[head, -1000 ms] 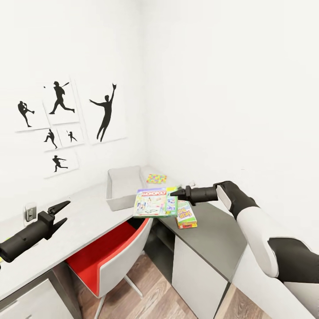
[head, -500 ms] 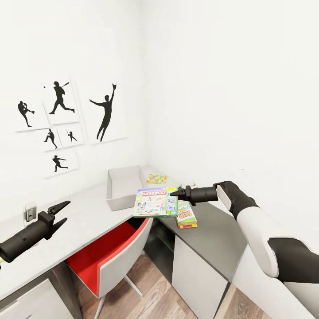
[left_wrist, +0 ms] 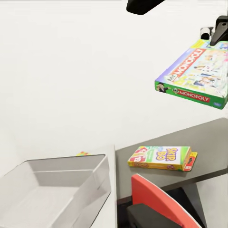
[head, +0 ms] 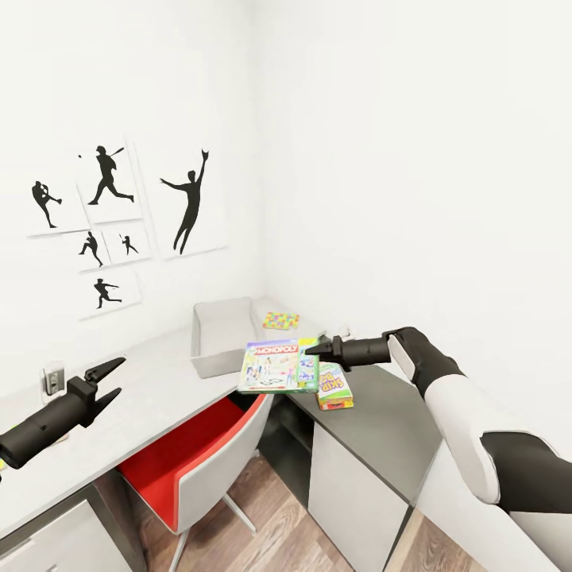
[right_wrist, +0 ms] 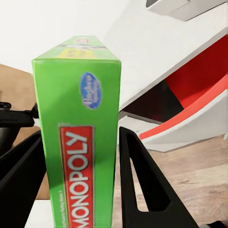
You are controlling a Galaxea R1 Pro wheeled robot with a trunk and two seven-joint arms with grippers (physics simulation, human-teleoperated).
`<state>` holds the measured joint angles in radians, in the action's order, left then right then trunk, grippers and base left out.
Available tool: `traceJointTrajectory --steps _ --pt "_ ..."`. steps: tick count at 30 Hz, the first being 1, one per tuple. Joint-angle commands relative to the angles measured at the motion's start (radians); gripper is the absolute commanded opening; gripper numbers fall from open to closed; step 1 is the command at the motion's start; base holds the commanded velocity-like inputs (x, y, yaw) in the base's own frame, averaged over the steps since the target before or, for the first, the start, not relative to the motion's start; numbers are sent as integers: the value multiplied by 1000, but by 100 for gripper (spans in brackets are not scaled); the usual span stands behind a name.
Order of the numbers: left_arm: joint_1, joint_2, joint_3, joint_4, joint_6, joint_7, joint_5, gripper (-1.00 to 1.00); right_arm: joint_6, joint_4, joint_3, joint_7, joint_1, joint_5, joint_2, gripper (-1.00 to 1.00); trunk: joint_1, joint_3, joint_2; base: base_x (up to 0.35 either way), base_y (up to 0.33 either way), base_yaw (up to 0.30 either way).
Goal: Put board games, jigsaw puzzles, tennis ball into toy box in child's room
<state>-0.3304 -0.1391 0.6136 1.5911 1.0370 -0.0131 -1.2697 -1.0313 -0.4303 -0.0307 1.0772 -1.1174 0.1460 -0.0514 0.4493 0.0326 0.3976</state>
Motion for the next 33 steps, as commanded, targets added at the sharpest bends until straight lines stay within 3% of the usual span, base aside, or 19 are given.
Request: traceJointTrajectory --steps 1,11,33 --pt "-2 0 1 1 5 -1 -8 100 -7 -6 -2 -2 5 7 0 -100 1 2 2 0 0 0" --pt "-4 -3 1 2 6 1 -29 100 -8 -53 0 -5 60 4 3 -100 1 2 2 0 0 0" --pt "-4 -4 1 3 6 2 -33 100 -11 -91 -2 -4 72 3 4 -100 1 2 2 0 0 0"
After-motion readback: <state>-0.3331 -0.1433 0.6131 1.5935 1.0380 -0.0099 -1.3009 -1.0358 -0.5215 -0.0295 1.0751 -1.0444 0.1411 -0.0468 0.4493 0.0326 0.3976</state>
